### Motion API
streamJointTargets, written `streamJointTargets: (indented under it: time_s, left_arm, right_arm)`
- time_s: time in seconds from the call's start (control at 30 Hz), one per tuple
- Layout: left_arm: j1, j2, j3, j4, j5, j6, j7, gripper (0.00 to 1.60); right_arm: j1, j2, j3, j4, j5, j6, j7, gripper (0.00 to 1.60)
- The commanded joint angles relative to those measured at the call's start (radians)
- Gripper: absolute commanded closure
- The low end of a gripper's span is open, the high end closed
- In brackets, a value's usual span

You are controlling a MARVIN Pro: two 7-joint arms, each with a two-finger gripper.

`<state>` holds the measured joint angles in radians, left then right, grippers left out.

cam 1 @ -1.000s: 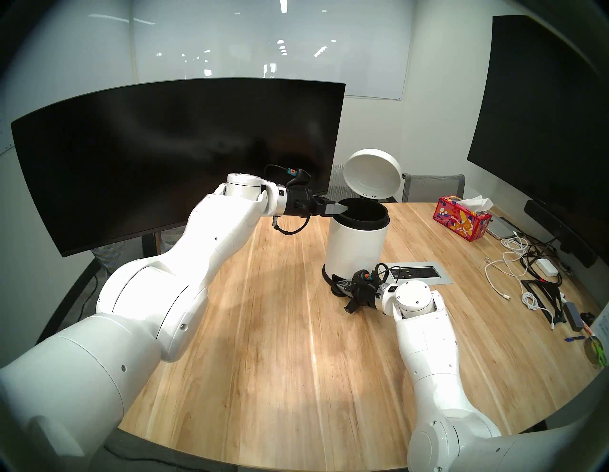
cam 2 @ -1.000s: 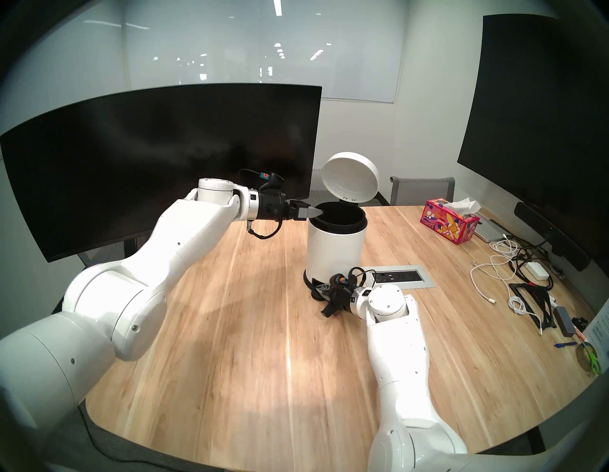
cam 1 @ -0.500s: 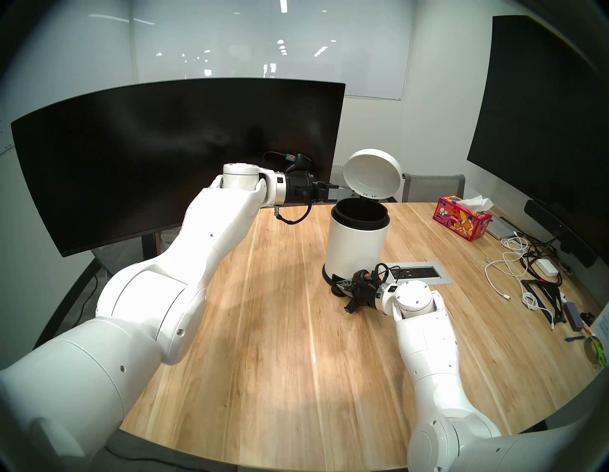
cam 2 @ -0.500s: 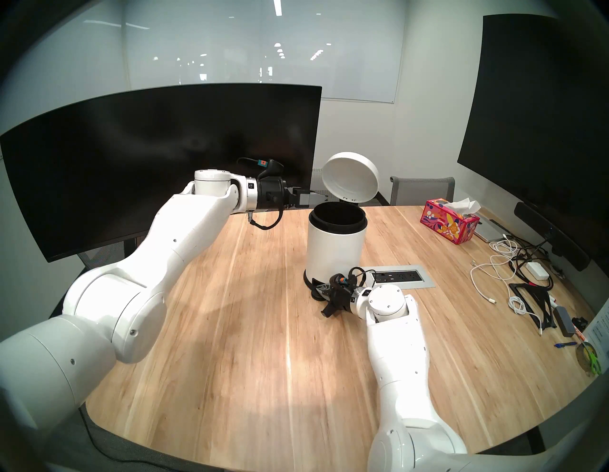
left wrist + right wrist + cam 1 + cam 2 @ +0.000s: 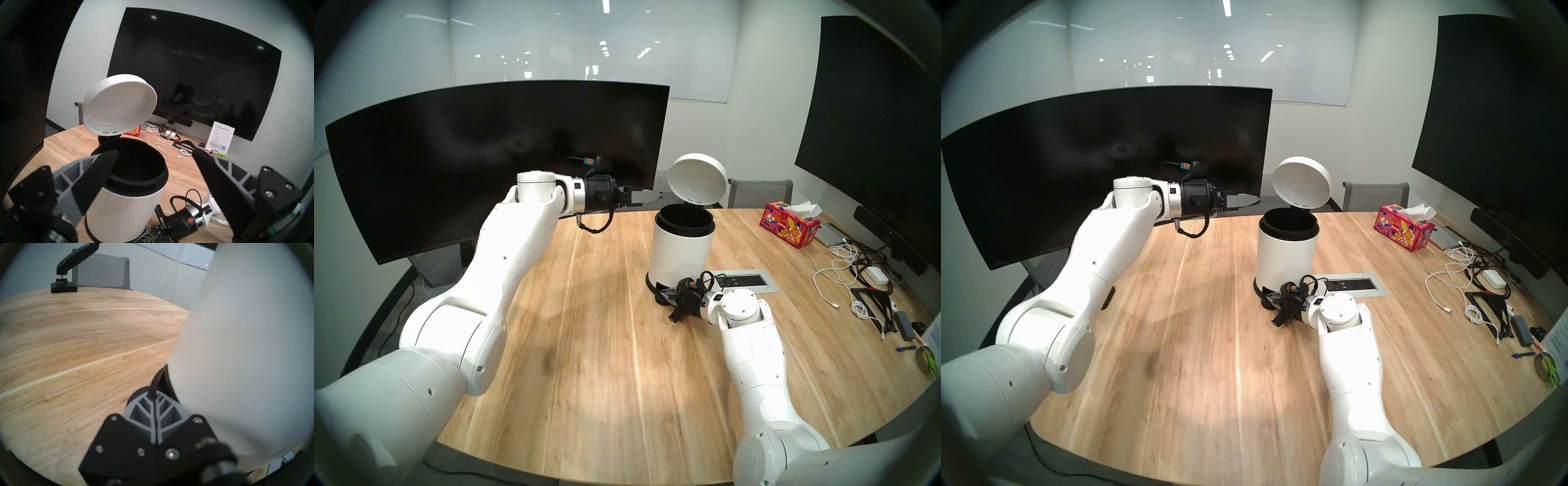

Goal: Peel the sticky note off the monitor, open the trash can lid and drop the sticker into the trash can

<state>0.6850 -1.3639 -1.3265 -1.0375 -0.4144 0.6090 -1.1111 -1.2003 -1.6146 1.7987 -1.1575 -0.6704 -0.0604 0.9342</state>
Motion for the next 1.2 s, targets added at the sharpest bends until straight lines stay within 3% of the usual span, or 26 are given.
streamJointTargets:
  time_s: [0.0, 0.43, 1.17]
  left_arm:
    - [0.074, 0.039, -0.050, -0.115, -0.044, 0.030, -0.026, 0.00]
    - [0.222, 0.100, -0.122, -0.310, -0.091, 0.068, -0.089, 0.00]
    - [0.527, 0.176, -0.204, -0.616, -0.139, 0.098, -0.028, 0.00]
  right_arm:
    - [0.000, 0.005, 0.004, -0.002, -0.001, -0.001, -0.004, 1.60]
    - [0.001, 0.004, 0.005, -0.002, -0.003, -0.001, -0.001, 1.60]
    - [0.002, 0.002, 0.008, -0.001, -0.006, -0.001, 0.003, 1.60]
